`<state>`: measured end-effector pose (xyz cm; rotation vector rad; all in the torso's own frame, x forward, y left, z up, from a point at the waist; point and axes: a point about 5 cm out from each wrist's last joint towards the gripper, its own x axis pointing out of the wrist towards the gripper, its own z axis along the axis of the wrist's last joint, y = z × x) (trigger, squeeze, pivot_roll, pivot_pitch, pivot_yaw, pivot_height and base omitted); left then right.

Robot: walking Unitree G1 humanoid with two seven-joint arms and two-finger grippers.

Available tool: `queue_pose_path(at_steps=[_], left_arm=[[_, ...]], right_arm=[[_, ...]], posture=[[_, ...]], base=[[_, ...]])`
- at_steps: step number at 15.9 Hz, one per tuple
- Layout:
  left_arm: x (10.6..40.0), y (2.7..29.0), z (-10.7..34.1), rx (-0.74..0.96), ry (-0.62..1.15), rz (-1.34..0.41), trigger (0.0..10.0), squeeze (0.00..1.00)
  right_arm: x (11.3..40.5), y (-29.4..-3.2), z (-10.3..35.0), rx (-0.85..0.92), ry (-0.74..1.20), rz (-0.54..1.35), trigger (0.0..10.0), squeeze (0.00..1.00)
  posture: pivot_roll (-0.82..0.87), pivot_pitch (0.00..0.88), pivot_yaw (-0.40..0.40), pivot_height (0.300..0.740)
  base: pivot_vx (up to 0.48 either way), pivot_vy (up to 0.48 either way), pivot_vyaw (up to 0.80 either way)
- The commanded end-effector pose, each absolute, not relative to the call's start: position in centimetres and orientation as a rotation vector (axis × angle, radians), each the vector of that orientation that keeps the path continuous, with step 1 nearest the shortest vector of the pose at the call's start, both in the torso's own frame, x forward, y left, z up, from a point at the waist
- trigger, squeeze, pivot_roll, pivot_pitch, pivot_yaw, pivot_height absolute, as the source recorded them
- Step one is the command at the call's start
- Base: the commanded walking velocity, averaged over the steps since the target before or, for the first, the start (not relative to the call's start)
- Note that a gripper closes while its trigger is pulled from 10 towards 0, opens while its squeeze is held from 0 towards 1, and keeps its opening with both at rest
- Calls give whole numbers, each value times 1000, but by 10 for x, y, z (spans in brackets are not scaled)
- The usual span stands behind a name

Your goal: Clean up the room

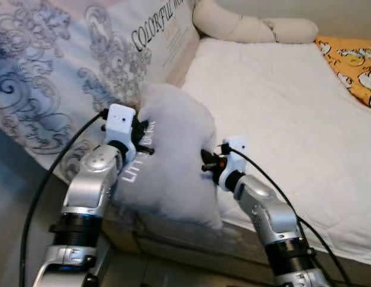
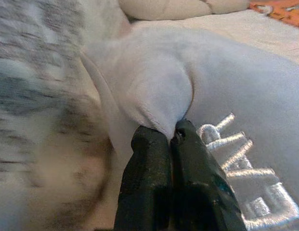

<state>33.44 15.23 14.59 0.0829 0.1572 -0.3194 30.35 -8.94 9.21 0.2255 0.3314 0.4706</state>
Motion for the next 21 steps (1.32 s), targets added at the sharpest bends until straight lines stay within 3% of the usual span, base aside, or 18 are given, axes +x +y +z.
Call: queue_pose_path(at_steps=[1, 4, 8, 21], left_arm=[[337, 144, 157, 98, 116, -355, 10000, 0], [337, 144, 157, 96, 115, -353, 10000, 0], [338, 145, 158, 95, 111, -343, 10000, 0], [343, 150, 161, 112, 102, -332, 10000, 0]], right_arm=[[309, -88, 104, 218, 276, 484, 10000, 0], [310, -88, 103, 217, 282, 485, 10000, 0], [312, -86, 103, 207, 284, 496, 10000, 0], [316, -84, 102, 188, 272, 503, 10000, 0]], posture=[[-51, 0, 10, 740], [-52, 0, 7, 740], [-47, 0, 2, 740], [-45, 0, 7, 740]], base=[[304, 0, 0], [306, 0, 0], [303, 0, -738], [304, 0, 0]])
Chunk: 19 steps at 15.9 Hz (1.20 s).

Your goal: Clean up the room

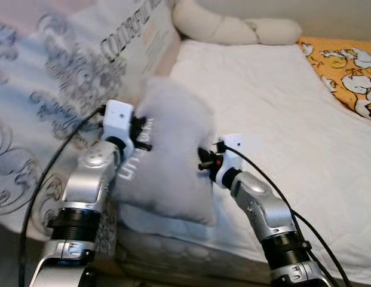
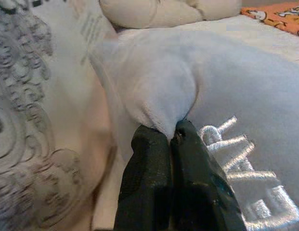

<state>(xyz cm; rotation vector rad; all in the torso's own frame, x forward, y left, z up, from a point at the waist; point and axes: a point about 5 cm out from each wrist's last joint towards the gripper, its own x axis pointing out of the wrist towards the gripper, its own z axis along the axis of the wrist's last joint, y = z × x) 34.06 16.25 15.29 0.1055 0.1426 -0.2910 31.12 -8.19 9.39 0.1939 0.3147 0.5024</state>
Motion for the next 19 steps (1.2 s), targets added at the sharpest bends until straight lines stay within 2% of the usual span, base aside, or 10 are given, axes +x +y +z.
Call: queue_pose_path(at_steps=[1, 14, 15, 16, 17, 19], left_arm=[[343, 150, 161, 112, 102, -332, 10000, 0], [347, 146, 160, 171, 98, -374, 10000, 0], [350, 143, 159, 205, 96, -396, 10000, 0], [351, 141, 159, 226, 92, -412, 10000, 0], [355, 137, 158, 272, 86, -445, 10000, 0], [361, 132, 155, 315, 88, -477, 10000, 0]], right_arm=[[316, -84, 102, 188, 272, 503, 10000, 0], [315, -82, 100, 205, 263, 492, 10000, 0], [316, -86, 99, 246, 273, 453, 10000, 180], [317, -90, 98, 258, 276, 427, 10000, 643], [318, -97, 95, 260, 286, 373, 10000, 1000], [317, -105, 91, 252, 297, 336, 10000, 1000]], posture=[[-45, 0, 7, 740], [-57, 0, 28, 740], [-61, 0, 30, 740], [-65, 0, 32, 740], [-71, 0, 35, 740], [-78, 0, 39, 740]], base=[[304, 0, 0], [279, 0, 0], [0, 0, 0], [0, 0, 0], [0, 0, 0], [0, 0, 0]])
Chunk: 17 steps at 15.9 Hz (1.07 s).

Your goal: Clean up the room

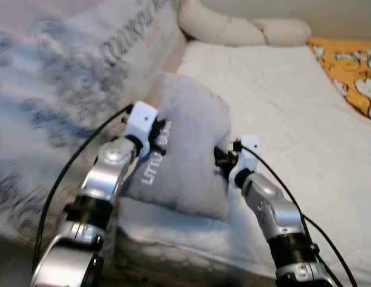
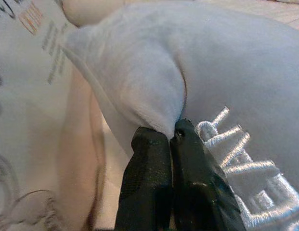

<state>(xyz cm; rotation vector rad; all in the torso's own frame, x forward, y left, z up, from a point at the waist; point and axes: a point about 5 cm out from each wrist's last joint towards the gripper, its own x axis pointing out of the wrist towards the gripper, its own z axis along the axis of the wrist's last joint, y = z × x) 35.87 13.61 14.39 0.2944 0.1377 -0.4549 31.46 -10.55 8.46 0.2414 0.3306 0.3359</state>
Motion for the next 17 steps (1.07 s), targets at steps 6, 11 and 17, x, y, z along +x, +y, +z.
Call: queue_pose_path(at_steps=[6, 11, 17], left_arm=[[381, 113, 152, 473, 62, -539, 10000, 0], [393, 113, 160, 576, 30, -507, 10000, 0], [413, 155, 198, 660, 24, -270, 10000, 0]], right_arm=[[307, -118, 79, 259, 313, 268, 10000, 1000], [302, -121, 85, 261, 274, 311, 10000, 1000], [274, -140, 109, 117, 232, 625, 10000, 1000]], posture=[[-128, 0, 71, 740], [-153, 0, 81, 740], [-219, 0, 114, 740]], base=[[0, 0, 0], [0, 0, 0], [0, 0, 0]])
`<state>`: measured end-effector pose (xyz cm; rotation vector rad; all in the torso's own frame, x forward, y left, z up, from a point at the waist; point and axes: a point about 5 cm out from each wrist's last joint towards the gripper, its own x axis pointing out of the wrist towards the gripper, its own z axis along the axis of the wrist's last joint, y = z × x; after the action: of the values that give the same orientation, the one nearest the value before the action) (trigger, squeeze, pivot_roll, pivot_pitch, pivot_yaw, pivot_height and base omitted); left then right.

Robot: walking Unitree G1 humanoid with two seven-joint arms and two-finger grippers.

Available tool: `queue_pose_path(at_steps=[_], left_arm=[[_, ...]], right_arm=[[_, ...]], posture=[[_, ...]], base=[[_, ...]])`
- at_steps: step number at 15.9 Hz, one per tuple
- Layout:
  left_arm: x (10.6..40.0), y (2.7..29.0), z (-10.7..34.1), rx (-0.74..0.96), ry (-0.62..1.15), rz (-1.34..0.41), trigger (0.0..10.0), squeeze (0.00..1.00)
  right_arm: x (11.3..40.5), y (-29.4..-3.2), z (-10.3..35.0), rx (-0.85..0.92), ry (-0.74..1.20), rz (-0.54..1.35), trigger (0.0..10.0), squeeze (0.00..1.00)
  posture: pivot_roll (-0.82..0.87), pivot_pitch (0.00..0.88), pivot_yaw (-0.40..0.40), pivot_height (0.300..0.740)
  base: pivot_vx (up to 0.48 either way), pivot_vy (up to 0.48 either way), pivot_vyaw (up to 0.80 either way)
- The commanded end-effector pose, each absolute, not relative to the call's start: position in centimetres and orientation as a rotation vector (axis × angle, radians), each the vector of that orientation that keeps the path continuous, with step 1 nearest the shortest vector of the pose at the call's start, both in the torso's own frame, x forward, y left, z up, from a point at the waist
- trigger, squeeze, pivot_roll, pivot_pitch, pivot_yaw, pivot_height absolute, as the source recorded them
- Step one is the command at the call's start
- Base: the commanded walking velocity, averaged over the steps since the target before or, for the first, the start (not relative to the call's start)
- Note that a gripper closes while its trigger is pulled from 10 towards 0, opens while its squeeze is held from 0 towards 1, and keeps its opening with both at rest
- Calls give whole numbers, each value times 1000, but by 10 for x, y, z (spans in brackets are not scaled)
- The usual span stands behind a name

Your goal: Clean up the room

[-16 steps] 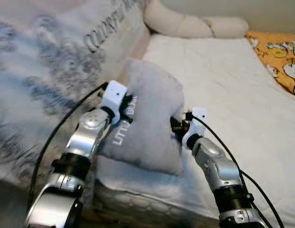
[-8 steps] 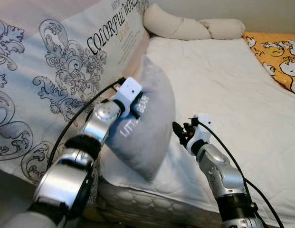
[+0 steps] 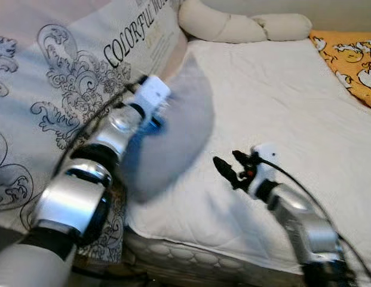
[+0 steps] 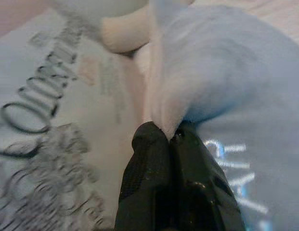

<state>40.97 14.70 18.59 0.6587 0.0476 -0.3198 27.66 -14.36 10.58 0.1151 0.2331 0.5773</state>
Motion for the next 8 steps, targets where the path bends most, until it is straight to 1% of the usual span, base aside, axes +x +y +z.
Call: queue_pose_path(at_steps=[1, 4, 5, 7, 8], left_arm=[[413, 159, 197, 664, 32, -255, 10000, 0], [410, 179, 184, 633, 117, -176, 10000, 0], [407, 188, 174, 586, 172, -147, 10000, 0], [402, 197, 161, 419, 252, -91, 10000, 0], [402, 199, 158, 402, 277, -69, 10000, 0]], right_arm=[[272, -143, 111, 95, 237, 644, 10000, 1000], [264, -156, 116, 19, 273, 698, 10000, 1000], [261, -159, 118, 10, 287, 719, 10000, 1000], [259, -165, 123, -7, 296, 742, 10000, 1000], [259, -168, 124, -22, 303, 747, 10000, 1000]], posture=[[-223, 0, 113, 740], [-230, 0, 104, 740], [-234, 0, 95, 740], [-229, 0, 84, 740], [-229, 0, 79, 740]], base=[[0, 0, 0], [0, 0, 0], [0, 0, 0], [0, 0, 0], [0, 0, 0]])
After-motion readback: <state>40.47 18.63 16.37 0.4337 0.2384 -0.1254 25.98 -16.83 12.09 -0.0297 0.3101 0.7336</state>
